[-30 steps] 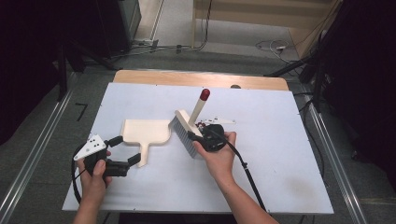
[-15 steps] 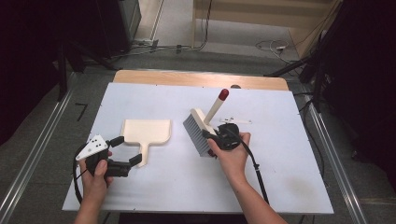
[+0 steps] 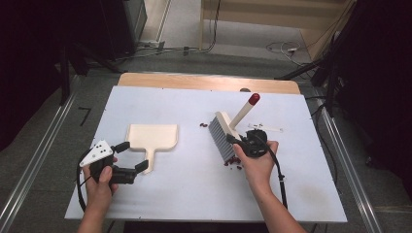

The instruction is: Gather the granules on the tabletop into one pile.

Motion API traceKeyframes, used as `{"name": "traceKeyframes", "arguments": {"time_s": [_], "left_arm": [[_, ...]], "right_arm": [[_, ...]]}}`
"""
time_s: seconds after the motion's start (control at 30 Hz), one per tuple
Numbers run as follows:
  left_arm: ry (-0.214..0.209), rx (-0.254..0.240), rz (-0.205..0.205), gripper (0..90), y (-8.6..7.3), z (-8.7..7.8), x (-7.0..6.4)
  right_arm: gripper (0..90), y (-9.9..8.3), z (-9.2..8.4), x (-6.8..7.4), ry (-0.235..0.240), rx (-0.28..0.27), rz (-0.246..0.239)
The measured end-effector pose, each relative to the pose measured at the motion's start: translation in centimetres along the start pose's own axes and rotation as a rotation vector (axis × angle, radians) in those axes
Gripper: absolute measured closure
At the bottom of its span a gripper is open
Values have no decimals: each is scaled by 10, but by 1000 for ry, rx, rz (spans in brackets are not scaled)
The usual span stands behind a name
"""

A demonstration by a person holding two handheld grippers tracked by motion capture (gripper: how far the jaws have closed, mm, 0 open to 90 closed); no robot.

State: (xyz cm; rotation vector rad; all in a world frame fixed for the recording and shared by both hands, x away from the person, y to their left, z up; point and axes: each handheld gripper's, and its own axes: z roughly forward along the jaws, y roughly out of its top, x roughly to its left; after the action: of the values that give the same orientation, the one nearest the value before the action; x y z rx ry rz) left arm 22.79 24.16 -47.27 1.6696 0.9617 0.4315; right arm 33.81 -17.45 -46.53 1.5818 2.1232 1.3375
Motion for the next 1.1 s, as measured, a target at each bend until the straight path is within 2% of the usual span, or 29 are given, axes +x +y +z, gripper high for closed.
{"name": "traceKeyframes", "arguments": {"time_s": [0.1, 0.2, 0.3, 0.47, 0.63, 0.7, 0.87, 0.93, 1.03, 1.1], "left_arm": [[0, 2, -1, 0, 0, 1, 0], [0, 3, -1, 0, 0, 1, 0], [-2, 2, 0, 0, 0, 1, 0], [-3, -6, -7, 0, -1, -2, 3], [-4, -8, -9, 0, -2, -3, 4], [-4, -8, -11, 0, -2, -2, 4], [-8, 5, -1, 0, -1, 1, 1], [-7, 9, -1, 0, -1, 3, 0], [-10, 12, 3, 0, -1, 4, 0], [-10, 12, 4, 0, -1, 4, 0]], "right_arm": [[654, 5, -2, 8, 18, -23, -10], [654, 12, 4, 23, 29, -33, -21], [654, 19, 18, 40, 34, -30, -19], [654, 24, 43, 55, 18, -4, -15], [654, 21, 50, 45, -57, 13, -8], [654, 18, 45, 34, -63, 13, 14], [654, 16, 36, 23, -79, 6, 25], [654, 15, 32, 18, -80, 4, 49], [654, 14, 28, 15, -86, -5, 62], [654, 14, 26, 15, -66, -13, 62]]}}
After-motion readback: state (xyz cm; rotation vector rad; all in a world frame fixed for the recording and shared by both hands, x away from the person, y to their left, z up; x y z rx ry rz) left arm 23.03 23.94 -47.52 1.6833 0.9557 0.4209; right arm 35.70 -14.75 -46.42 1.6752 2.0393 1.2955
